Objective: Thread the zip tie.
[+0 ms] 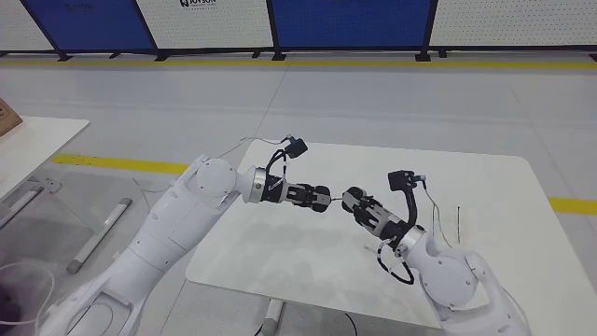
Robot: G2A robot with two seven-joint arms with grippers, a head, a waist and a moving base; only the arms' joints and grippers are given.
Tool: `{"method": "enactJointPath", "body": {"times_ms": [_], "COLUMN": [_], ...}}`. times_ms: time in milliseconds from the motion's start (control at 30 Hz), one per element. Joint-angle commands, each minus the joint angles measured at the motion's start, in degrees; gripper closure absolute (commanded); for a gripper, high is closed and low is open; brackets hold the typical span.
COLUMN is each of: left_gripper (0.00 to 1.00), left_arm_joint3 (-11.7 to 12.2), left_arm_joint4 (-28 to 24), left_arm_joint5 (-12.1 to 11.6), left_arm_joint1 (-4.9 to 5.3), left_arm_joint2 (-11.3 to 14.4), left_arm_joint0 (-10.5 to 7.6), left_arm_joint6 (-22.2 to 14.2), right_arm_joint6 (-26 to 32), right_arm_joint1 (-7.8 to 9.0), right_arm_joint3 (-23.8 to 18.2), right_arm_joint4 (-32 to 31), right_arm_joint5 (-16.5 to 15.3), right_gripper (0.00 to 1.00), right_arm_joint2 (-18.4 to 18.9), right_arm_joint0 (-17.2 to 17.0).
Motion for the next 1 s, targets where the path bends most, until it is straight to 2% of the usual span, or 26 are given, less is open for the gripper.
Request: {"method": "enactJointPath", "body": {"times_ms": [0, 967], "left_gripper": [1.0, 1.0], "left_arm_joint3": [0.0, 0.0], "left_arm_joint4": [0.0, 0.0], "left_arm_joint5": [0.0, 0.0], "left_arm_joint1": [0.0, 0.0], "left_arm_joint2": [0.0, 0.0], "left_arm_joint0": [0.0, 0.0], "left_arm_joint6": [0.0, 0.0], "right_arm_joint6": [0.0, 0.4], "right_arm_joint1": [0.07, 0.16], "right_arm_joint3": [-0.3, 0.5], "right_arm_joint4": [-0.1, -0.4], "right_arm_joint5": [-0.1, -0.2], "right_gripper": [1.0, 1.0], "right_arm_joint2": [0.2, -0.1], "right_arm_joint0": [-0.3, 0.5]}}
